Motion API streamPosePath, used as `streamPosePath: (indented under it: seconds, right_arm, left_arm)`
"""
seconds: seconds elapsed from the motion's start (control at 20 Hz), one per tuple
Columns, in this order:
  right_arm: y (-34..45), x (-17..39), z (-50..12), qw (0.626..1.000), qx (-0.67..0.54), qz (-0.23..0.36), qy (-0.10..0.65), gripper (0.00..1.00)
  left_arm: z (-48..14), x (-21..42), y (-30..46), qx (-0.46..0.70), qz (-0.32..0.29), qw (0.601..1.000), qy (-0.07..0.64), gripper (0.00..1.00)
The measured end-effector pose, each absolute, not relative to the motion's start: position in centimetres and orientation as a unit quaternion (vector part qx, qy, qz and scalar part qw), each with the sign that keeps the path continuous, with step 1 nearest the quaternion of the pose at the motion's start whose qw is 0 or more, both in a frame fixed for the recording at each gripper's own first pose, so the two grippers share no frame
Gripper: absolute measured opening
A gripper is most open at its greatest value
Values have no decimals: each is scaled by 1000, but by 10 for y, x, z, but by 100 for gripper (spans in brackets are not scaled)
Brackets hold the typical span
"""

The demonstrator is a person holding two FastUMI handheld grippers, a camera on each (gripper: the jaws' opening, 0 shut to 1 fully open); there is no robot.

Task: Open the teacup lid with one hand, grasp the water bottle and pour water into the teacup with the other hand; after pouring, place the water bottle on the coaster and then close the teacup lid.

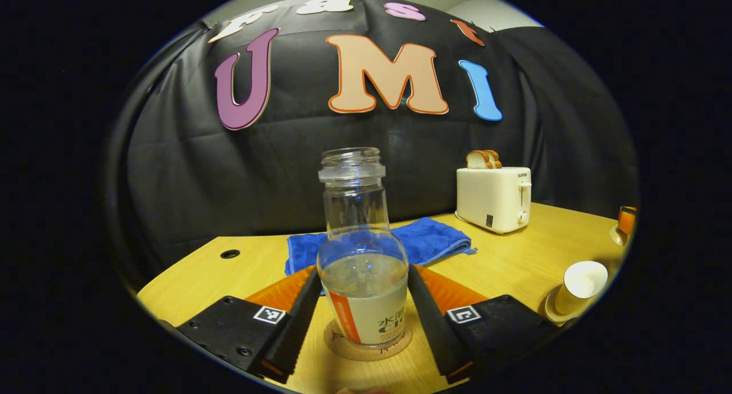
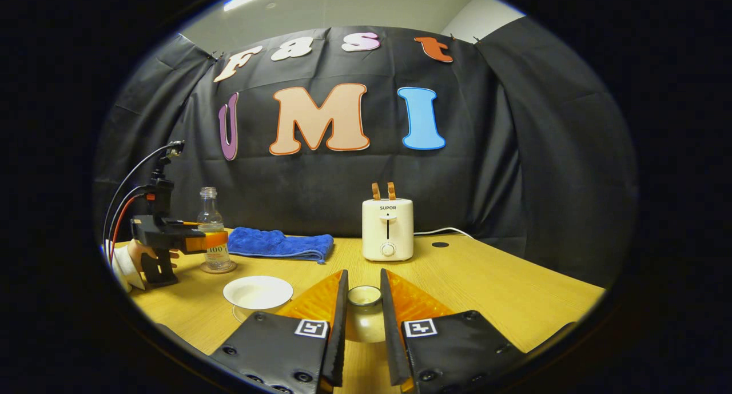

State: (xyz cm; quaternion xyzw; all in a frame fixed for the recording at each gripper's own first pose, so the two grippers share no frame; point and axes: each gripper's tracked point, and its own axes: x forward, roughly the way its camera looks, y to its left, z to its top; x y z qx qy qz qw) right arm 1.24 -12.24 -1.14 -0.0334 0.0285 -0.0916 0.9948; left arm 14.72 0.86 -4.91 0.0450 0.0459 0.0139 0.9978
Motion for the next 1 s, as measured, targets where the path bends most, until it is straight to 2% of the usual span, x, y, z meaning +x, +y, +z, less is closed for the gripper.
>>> streamPosePath:
  seconds: [0.05, 0.35, 0.7, 1.0]
  right_arm:
    - [-122, 12, -11, 995, -33, -92, 28, 34]
    - [-116, 13, -12, 996, -32, -77, 30, 34]
    - [-95, 18, -14, 999, -29, -24, 33, 34]
    - [-45, 44, -24, 997, -23, 56, 41, 34]
  left_arm:
    - [-46, 145, 8, 42, 14, 998, 39, 95]
    - [-43, 126, 14, 45, 24, 998, 24, 96]
    - [-39, 88, 15, 41, 26, 999, 9, 96]
    - [-37, 53, 15, 32, 30, 999, 9, 96]
